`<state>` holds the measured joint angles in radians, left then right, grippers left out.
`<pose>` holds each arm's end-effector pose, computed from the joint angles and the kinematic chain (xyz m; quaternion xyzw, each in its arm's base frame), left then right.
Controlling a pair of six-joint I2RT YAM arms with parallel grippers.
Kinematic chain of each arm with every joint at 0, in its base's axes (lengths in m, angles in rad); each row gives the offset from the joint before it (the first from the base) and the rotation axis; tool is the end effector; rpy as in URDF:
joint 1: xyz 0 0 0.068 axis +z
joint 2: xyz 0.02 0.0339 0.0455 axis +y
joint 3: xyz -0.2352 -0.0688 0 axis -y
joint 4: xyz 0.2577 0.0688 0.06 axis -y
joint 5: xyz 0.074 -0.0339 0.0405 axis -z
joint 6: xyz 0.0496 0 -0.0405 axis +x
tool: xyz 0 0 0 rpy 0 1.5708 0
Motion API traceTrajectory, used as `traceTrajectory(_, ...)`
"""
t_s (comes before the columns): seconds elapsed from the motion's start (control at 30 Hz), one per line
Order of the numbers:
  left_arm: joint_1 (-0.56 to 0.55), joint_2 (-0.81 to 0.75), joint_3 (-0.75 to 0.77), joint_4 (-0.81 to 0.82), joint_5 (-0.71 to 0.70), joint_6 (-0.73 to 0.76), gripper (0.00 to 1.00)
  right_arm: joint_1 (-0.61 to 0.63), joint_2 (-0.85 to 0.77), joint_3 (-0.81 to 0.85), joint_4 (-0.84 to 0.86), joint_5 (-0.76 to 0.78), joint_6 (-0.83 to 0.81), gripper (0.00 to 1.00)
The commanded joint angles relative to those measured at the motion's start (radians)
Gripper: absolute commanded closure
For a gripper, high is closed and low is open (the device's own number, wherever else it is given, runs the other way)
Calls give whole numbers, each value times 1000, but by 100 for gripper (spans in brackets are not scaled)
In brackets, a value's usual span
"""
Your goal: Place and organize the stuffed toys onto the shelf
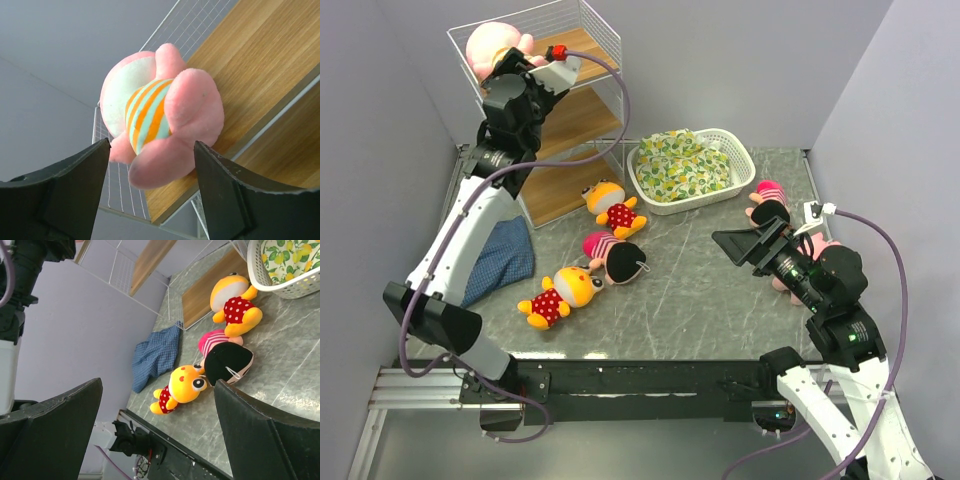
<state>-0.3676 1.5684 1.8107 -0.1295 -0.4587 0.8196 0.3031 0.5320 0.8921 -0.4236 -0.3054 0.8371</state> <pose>0.3559 -0.1135 0.4821 0.2223 0.6326 0.3103 0.6739 0.1467 0.0615 0.3721 0.0898 0.7226 0.4584 0.5095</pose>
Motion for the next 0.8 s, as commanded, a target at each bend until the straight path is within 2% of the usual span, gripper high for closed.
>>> traceTrajectory(0.0,2,-96,50,-4,74,-114,25,-5,-13,37,19,12,-16,0)
traceTrajectory(0.1,1,-126,52,-16,106,-154,15,-5,-13,36,17,12,-13,0)
traceTrajectory(0.13,1,-143,49,-13,112,-164,7,-5,-13,36,16,14,-15,0)
traceTrajectory(0.33,1,-206,45,-45,205,-258,6,-5,-23,5,37,15,3,0)
traceTrajectory(0.47,1,-237,53,-126,294,-416,4,-5,-12,-8,16,31,8,0)
traceTrajectory(0.57,1,-287,-3,-125,385,-485,5,-7,-13,-25,-21,77,8,0)
traceTrajectory(0.67,1,-332,-57,-105,413,-540,14,-5,-26,-42,-43,100,3,0)
traceTrajectory(0.7,1,-344,-65,-108,419,-556,22,-4,-30,-45,-44,98,3,0)
traceTrajectory(0.77,1,-360,-83,-136,442,-614,28,-7,-47,-61,-37,98,0,0)
